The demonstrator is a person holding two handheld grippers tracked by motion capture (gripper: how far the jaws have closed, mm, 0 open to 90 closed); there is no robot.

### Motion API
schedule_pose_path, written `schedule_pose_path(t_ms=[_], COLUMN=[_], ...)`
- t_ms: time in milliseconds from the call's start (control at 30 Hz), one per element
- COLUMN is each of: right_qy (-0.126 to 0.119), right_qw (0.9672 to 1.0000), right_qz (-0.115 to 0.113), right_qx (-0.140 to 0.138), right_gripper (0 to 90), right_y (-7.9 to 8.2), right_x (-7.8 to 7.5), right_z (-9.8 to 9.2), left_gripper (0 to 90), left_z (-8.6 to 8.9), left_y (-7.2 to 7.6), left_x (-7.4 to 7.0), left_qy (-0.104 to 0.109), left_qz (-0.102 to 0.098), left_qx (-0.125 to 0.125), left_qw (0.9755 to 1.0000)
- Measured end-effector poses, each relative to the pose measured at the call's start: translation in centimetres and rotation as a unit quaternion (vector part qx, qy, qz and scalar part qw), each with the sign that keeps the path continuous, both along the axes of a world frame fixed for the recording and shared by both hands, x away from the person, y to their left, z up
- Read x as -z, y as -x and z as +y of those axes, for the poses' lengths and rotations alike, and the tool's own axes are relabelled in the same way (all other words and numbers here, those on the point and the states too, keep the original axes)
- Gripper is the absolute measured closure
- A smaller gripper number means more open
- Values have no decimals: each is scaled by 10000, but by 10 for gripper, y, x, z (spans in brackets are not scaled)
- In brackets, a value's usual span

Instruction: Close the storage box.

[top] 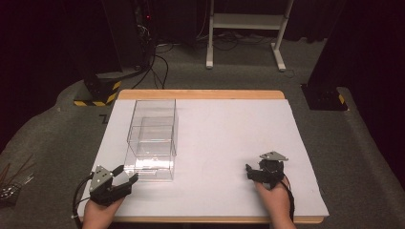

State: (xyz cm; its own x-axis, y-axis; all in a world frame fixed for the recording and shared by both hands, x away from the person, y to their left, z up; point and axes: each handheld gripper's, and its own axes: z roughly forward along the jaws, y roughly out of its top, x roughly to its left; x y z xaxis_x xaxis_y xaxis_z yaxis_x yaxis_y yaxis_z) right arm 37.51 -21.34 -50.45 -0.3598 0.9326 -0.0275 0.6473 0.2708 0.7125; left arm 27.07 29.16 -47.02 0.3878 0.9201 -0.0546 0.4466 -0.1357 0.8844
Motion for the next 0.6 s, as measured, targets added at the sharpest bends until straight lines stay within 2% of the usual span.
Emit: schedule_pose_path(t_ms=[467,600], right_qy=[-1,2], right_qw=[10000,10000], right_qz=[-1,6], right_qx=[-1,-2], right_gripper=[153,153], right_y=[0,0], right_x=[0,0], right_z=[0,0], left_gripper=[351,351], left_z=[0,-1], left_y=[-15,-22], left_x=[0,3], left_qy=[-50,-52], left_qz=[-23,26], left_qx=[-71,-124], left_qw=[10000,9999])
